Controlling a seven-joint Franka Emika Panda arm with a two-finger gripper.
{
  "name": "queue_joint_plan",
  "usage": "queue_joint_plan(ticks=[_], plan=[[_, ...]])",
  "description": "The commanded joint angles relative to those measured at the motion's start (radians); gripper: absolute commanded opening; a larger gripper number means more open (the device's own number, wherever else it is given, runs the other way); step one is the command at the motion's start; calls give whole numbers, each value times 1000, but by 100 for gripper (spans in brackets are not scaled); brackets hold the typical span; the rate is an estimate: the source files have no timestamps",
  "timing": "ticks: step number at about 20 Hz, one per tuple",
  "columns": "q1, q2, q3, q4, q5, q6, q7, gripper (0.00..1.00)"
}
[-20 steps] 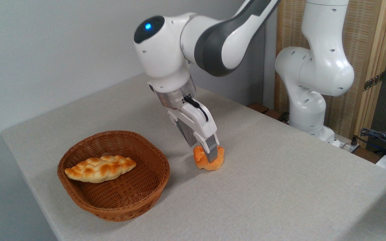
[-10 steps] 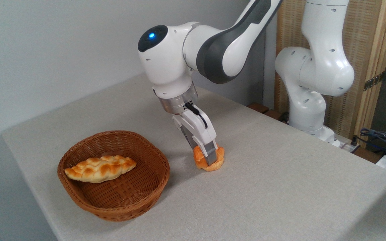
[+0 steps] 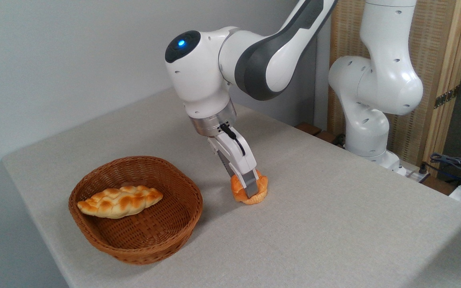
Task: Put bread into the basket
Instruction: 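Lift the orange bun and carry it into the wicker basket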
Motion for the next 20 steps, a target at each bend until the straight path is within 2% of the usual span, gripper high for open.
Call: queue_joint_plan(ticks=[1,6,8,10,11,14,16,18,20], plan=[[0,6,0,-1,-6,11,24,42],[1,6,1,11,-4,0,61,40],[3,6,1,58,-4,-27,61,40],[4,20,8,167,-3,-108,62,40],[4,44,12,283,-3,-157,62,40],[4,115,12,466,-4,-164,56,42],[1,164,6,511,-6,-117,56,44],[0,197,0,531,-13,10,49,45],[-5,240,-3,531,-9,136,52,57]])
